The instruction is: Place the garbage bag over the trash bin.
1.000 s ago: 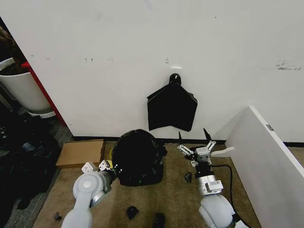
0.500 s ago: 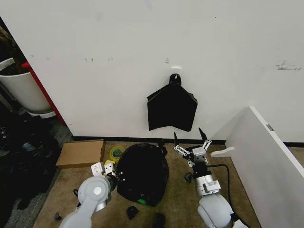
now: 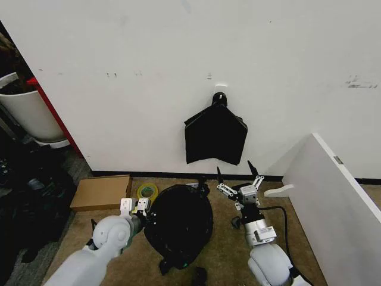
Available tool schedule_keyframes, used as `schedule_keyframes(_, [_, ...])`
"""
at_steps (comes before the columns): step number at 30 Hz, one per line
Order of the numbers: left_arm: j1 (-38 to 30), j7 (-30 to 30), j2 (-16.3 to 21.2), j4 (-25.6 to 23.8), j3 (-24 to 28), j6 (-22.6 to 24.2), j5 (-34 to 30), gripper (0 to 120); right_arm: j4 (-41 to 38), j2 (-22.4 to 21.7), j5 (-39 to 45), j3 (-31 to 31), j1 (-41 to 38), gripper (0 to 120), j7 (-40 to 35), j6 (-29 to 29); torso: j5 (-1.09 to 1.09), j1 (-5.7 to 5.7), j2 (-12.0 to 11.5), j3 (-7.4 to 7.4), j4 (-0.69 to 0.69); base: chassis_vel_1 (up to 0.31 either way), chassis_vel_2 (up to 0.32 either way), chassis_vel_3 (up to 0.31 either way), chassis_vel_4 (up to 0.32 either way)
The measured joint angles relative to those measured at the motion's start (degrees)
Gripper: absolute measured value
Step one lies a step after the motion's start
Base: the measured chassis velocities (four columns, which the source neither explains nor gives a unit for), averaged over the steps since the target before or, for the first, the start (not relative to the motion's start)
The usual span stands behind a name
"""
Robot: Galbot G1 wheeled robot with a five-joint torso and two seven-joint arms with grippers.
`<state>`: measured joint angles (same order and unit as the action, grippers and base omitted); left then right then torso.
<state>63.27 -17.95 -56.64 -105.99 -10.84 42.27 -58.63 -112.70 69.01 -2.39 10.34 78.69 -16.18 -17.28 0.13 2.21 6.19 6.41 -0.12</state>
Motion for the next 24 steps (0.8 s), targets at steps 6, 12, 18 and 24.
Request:
schedule_keyframes(6, [-0.6, -6.1, 0.6, -3.1, -1.6, 0.0, -8.9, 0, 0.0, 0.1, 0.0, 0.1, 0.0, 100, 0.4, 0.3, 0.02, 0.00, 0.0, 0.00, 0.00, 0.000, 0.000, 0.000, 0.000])
schedule_keyframes(12, [0.1, -14.6, 0.6, -6.0, -2.6, -0.1, -20.8, 0, 0.0, 0.3, -0.1, 0.0, -0.1, 100, 0.8, 0.4, 0.02, 0.00, 0.0, -0.01, 0.00, 0.000, 0.000, 0.000, 0.000])
schedule_keyframes(18, [2.7, 5.4, 3.9, -4.7, 0.0, -0.1, -4.3, 0, 0.1, 0.5, -0.2, -0.1, -0.2, 100, 1.5, 0.4, 0.04, 0.00, 0.0, -0.01, 0.02, 0.000, 0.000, 0.000, 0.000])
schedule_keyframes(24, [2.8, 23.5, 5.3, -2.2, -0.7, -0.1, 10.0, 0, 0.2, 0.5, -0.2, 0.1, 0.0, 100, 1.5, 0.4, 0.03, 0.00, 0.0, -0.01, 0.02, 0.000, 0.000, 0.000, 0.000])
